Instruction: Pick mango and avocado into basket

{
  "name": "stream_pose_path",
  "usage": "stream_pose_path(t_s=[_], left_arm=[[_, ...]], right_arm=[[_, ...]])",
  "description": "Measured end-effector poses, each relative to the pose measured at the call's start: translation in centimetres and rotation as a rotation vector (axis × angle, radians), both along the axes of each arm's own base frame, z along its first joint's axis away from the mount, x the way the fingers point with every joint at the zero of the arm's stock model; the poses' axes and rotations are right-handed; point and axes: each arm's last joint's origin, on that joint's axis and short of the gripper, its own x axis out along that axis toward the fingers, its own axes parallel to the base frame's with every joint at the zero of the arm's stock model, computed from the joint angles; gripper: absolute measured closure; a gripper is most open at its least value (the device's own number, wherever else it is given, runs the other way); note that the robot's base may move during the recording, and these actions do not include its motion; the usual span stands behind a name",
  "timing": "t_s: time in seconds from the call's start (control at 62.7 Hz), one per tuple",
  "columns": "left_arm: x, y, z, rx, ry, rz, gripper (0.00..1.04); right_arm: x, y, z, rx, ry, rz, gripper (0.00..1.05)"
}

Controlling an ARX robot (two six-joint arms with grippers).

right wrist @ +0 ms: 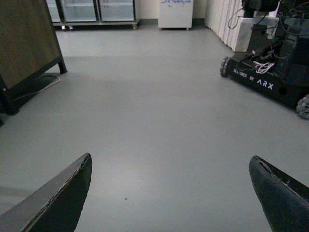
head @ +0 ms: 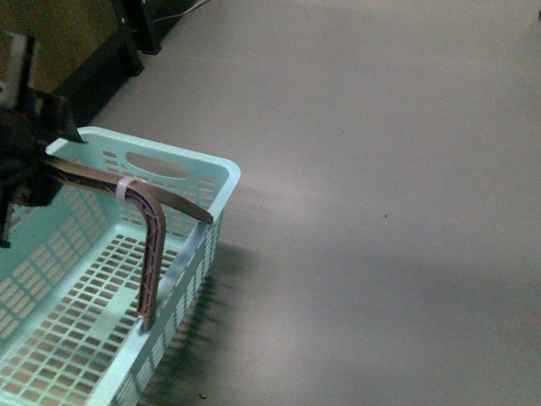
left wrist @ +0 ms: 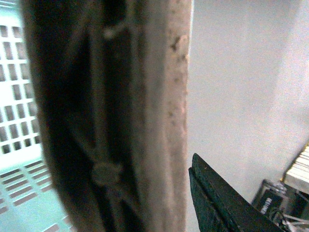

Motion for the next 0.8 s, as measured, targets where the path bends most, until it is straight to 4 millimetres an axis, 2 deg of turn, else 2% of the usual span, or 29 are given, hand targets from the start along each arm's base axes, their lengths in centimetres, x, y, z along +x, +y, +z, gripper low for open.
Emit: stream_pose_path(t_s=[0.255, 0.51, 0.638, 0.733, 0.797], left_arm=[[-4.2, 0.5, 9.0, -0.058, -0.129, 0.024, 0.78], [-8.3, 1.5, 16.9, -0.134, -0.300, 0.061, 0.79], [-9.5, 1.6, 18.9, -0.149, -0.361, 0.060, 0.79], [-9.7, 1.6, 19.1, -0.152, -0.370, 0.062, 0.96], [-9.6, 1.6, 19.0, -0.145, -0.366, 0.065, 0.99]], right_arm=[[0.0, 0.0, 0.0, 0.000, 0.000, 0.000, 0.09], [0.0, 0.0, 0.0, 0.000, 0.000, 0.000, 0.09], [0.0, 0.0, 0.0, 0.000, 0.000, 0.000, 0.09], [0.0, 0.0, 0.0, 0.000, 0.000, 0.000, 0.09], [0.0, 0.0, 0.0, 0.000, 0.000, 0.000, 0.09]])
